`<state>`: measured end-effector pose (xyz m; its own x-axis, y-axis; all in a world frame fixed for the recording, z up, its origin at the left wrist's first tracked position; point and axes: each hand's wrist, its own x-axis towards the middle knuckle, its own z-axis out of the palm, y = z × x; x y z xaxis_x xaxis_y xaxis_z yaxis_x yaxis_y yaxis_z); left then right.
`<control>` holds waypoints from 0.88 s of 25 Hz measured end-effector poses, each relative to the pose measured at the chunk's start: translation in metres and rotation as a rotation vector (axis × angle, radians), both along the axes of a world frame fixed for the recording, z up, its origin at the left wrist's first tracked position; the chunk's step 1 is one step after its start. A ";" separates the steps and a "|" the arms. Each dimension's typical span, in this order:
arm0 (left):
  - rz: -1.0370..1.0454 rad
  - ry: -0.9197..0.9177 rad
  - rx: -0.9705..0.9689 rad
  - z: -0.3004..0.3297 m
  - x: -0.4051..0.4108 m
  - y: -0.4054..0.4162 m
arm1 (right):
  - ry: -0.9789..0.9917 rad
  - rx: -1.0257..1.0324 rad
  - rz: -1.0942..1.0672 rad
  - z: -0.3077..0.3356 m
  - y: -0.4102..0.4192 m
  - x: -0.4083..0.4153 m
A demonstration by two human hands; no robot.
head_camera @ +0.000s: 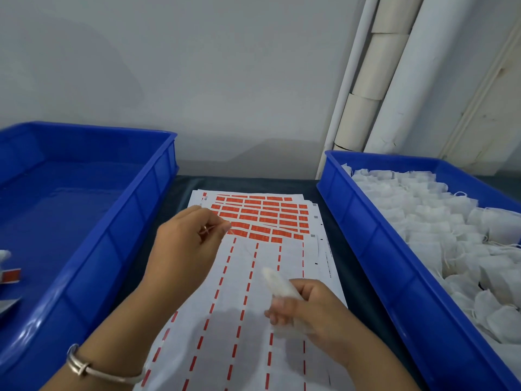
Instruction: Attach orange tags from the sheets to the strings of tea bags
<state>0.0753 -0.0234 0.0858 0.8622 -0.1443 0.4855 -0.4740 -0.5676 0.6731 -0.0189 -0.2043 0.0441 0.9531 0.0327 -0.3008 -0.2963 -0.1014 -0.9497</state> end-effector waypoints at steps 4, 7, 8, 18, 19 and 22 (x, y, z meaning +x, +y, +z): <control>-0.076 0.272 0.092 -0.032 -0.016 0.002 | -0.093 0.779 -0.145 0.001 -0.005 0.002; -0.315 0.281 0.276 -0.043 -0.042 0.001 | -0.136 0.663 -0.232 0.003 -0.001 0.004; -0.387 0.260 0.298 -0.042 -0.047 -0.001 | -0.160 0.421 -0.196 0.002 0.001 0.003; -0.457 0.176 0.134 -0.017 -0.035 -0.026 | -0.184 -0.112 0.116 0.011 0.014 0.000; -0.454 0.188 0.114 -0.018 -0.034 -0.028 | -0.189 -0.094 0.113 0.012 0.013 0.001; -0.384 0.232 0.085 -0.024 -0.036 -0.033 | -0.204 -0.110 0.104 0.010 0.012 0.002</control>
